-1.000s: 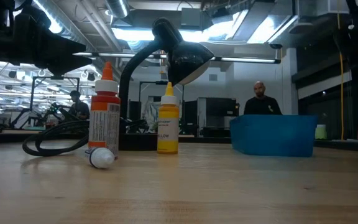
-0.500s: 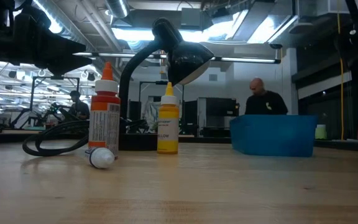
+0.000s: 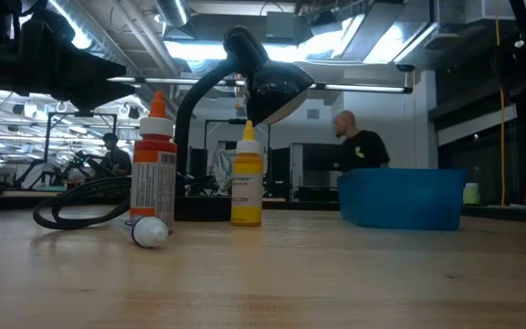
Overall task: Pick & Place food coloring
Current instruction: Put the small light blue food coloring bottle into the blue bin
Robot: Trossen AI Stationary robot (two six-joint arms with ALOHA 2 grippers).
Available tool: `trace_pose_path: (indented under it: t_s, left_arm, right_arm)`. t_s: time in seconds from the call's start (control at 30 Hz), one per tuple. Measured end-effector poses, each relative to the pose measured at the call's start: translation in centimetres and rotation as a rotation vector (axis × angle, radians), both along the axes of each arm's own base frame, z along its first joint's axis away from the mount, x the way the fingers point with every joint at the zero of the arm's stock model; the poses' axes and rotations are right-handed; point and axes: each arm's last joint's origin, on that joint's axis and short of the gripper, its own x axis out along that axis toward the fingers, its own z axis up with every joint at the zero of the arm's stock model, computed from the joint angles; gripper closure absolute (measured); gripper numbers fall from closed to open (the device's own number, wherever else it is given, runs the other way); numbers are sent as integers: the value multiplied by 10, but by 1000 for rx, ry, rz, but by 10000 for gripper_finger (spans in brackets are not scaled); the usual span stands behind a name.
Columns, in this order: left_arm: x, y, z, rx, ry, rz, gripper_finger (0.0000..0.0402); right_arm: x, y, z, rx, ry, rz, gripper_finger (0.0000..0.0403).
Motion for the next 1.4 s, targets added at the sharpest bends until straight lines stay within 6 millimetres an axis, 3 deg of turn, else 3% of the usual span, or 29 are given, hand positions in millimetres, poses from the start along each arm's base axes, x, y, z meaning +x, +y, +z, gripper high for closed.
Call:
trace_pose_path:
  t_s: [0.5,0.63,0.93,1.2,1.4]
  left_arm:
    - [0,0,0,0,0,0,56]
    - [0,0,0,0,0,0,56]
    - [0,0,0,0,1,0,56]
    - [0,0,0,0,1,0,56]
    - [0,0,0,0,0,0,56]
  right_arm:
    - [3,2,1,10,-33,58,350]
    - [6,1,10,8,-44,99,349]
    - [21,-21,63,-36,-32,251,347]
    - [39,-62,131,-157,-3,343,346]
    - [50,-99,167,-226,-23,387,346]
